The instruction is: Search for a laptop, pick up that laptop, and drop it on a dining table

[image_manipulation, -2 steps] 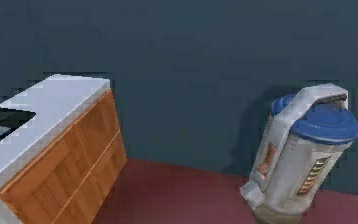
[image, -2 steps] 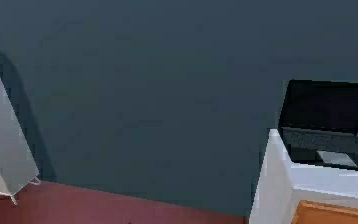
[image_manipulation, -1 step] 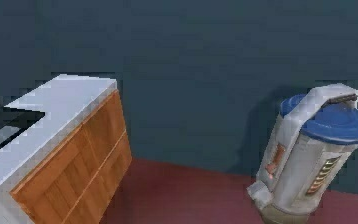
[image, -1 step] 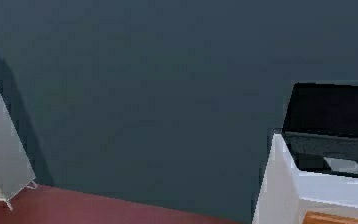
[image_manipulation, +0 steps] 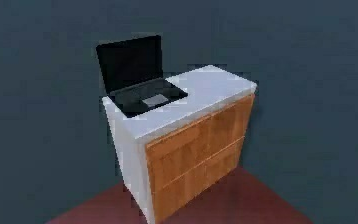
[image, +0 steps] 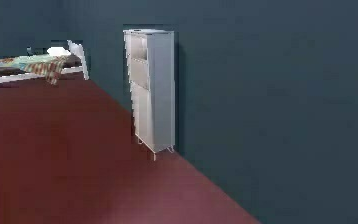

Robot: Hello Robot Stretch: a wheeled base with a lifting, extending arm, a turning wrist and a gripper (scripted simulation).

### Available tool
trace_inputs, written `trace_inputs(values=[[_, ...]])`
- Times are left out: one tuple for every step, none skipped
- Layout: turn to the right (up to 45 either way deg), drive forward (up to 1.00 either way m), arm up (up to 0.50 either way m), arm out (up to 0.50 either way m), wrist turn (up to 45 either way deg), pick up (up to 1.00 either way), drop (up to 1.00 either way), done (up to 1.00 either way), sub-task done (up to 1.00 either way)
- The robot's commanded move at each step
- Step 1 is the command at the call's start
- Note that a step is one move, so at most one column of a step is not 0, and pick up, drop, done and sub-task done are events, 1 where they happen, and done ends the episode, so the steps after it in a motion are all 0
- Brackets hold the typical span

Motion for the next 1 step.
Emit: trace_inputs(values=[[45.0, 0.00, 0.00, 0.00, 0.0, 0.00, 0.00, 0.00, 0.00]])
